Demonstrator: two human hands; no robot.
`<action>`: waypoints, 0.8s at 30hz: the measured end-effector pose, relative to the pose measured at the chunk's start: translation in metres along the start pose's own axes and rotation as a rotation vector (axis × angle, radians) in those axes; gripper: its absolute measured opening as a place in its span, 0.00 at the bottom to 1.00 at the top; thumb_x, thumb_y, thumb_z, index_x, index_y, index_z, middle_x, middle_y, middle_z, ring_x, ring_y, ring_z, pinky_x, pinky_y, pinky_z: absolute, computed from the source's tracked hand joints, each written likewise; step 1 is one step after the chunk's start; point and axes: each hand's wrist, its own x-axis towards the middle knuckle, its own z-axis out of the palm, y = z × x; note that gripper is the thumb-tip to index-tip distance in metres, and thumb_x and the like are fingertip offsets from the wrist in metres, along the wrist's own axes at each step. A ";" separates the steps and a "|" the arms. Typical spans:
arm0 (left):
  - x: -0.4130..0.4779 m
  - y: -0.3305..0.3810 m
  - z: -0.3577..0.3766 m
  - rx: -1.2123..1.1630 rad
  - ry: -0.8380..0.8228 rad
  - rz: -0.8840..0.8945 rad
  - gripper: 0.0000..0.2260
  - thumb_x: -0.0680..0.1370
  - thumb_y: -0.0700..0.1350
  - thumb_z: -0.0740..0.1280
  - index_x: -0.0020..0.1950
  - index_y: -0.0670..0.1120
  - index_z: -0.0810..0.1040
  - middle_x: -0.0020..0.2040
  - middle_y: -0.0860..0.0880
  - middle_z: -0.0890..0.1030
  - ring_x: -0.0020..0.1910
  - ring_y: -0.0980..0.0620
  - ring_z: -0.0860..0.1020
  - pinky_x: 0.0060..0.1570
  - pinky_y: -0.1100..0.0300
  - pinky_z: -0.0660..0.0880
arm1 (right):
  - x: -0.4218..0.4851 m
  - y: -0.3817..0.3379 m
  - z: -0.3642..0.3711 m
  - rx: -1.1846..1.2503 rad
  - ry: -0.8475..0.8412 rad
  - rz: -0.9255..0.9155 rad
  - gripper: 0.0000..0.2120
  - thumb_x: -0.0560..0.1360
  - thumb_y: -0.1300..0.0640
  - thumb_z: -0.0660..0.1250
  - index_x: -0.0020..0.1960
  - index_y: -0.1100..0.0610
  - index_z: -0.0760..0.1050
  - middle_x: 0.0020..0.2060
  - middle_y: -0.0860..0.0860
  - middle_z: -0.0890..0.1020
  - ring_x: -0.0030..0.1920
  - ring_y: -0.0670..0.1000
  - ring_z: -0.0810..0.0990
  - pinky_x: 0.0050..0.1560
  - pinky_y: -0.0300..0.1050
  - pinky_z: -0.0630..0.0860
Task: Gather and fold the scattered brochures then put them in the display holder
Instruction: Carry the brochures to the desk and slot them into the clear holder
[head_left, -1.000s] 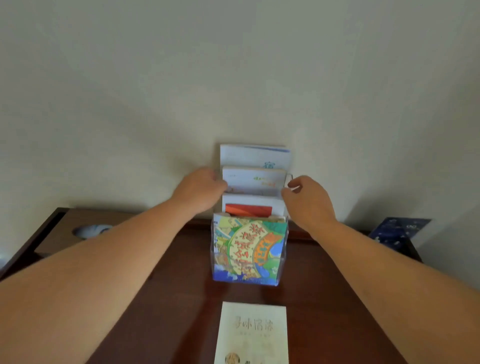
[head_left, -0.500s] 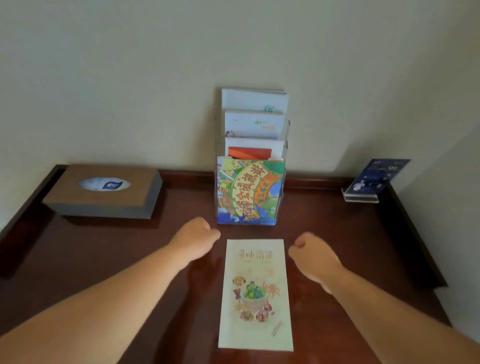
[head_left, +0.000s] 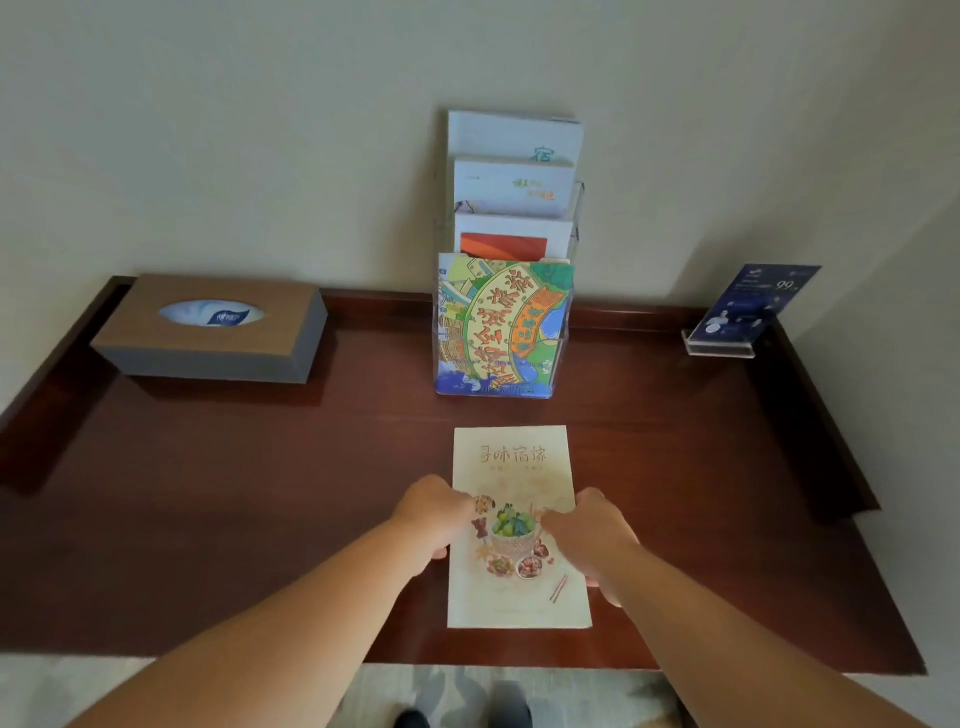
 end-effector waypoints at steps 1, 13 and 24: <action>-0.002 0.000 0.000 -0.030 -0.021 -0.015 0.07 0.77 0.41 0.61 0.49 0.42 0.79 0.42 0.47 0.82 0.41 0.49 0.80 0.35 0.60 0.77 | 0.000 0.002 -0.001 0.022 -0.008 -0.006 0.19 0.76 0.50 0.64 0.63 0.59 0.67 0.55 0.56 0.79 0.41 0.52 0.81 0.39 0.47 0.80; -0.052 0.097 -0.052 -0.231 0.020 0.391 0.08 0.79 0.39 0.66 0.55 0.49 0.80 0.52 0.49 0.85 0.52 0.48 0.83 0.58 0.42 0.77 | 0.001 -0.038 -0.094 0.483 -0.108 -0.300 0.08 0.81 0.60 0.60 0.50 0.58 0.79 0.44 0.52 0.86 0.46 0.52 0.85 0.40 0.43 0.80; -0.075 0.223 -0.134 -0.142 0.470 0.877 0.04 0.79 0.44 0.67 0.44 0.51 0.78 0.43 0.51 0.84 0.42 0.54 0.84 0.39 0.57 0.82 | -0.013 -0.183 -0.194 0.388 0.328 -0.883 0.04 0.78 0.57 0.65 0.44 0.51 0.75 0.41 0.48 0.82 0.45 0.54 0.83 0.50 0.60 0.80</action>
